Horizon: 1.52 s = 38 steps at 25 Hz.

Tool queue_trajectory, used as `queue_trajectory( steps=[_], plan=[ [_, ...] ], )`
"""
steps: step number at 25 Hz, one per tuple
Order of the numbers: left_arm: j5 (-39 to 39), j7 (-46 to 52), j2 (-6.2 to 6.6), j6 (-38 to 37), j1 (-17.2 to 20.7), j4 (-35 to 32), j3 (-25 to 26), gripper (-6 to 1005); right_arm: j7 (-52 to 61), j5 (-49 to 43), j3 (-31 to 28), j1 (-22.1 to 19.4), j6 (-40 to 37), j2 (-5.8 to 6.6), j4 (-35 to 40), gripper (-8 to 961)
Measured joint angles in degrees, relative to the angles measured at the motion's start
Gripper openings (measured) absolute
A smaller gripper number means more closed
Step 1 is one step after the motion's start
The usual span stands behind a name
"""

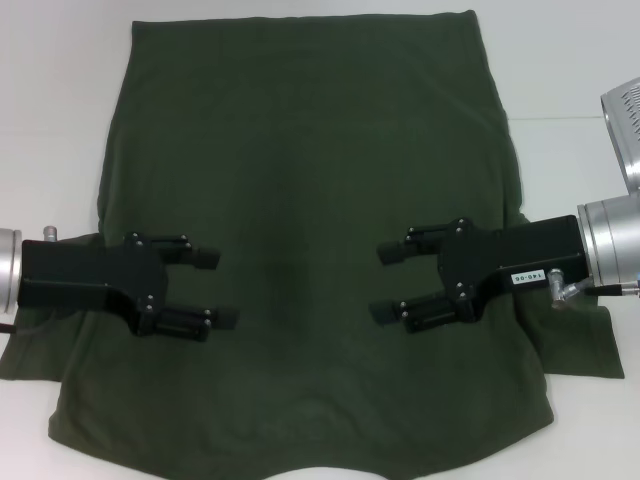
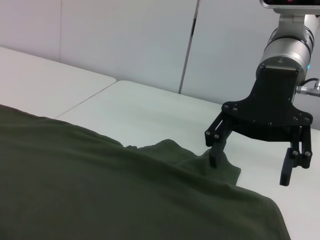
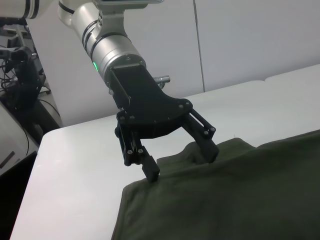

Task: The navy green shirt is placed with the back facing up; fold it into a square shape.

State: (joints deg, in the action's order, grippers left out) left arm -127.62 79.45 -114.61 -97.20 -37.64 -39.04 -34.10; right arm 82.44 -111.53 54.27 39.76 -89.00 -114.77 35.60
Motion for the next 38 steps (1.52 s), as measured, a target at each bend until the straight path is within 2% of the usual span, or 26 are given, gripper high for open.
queue_trajectory(
  steps=[20,27,32,38],
  plan=[
    [-0.77,0.01,0.09,0.23,-0.03,-0.81,0.23,875,0.0,0.0,-0.04,0.15,0.05,0.08,-0.01,849],
    [-10.07,0.89,1.28,1.58,0.49,-5.2,5.71,875,0.23,0.01,-0.04,0.14,0.11,0.08,-0.01,849],
    [-16.48,1.05,1.93,2.22,0.69,-7.65,8.65,875,0.32,0.01,-0.04,0.07,1.09,-0.4,-0.09,849],
    [-19.78,3.97,2.25,3.59,1.11,-9.31,10.91,876,0.53,0.24,-0.04,0.04,1.52,-1.01,-0.14,849]
  ],
)
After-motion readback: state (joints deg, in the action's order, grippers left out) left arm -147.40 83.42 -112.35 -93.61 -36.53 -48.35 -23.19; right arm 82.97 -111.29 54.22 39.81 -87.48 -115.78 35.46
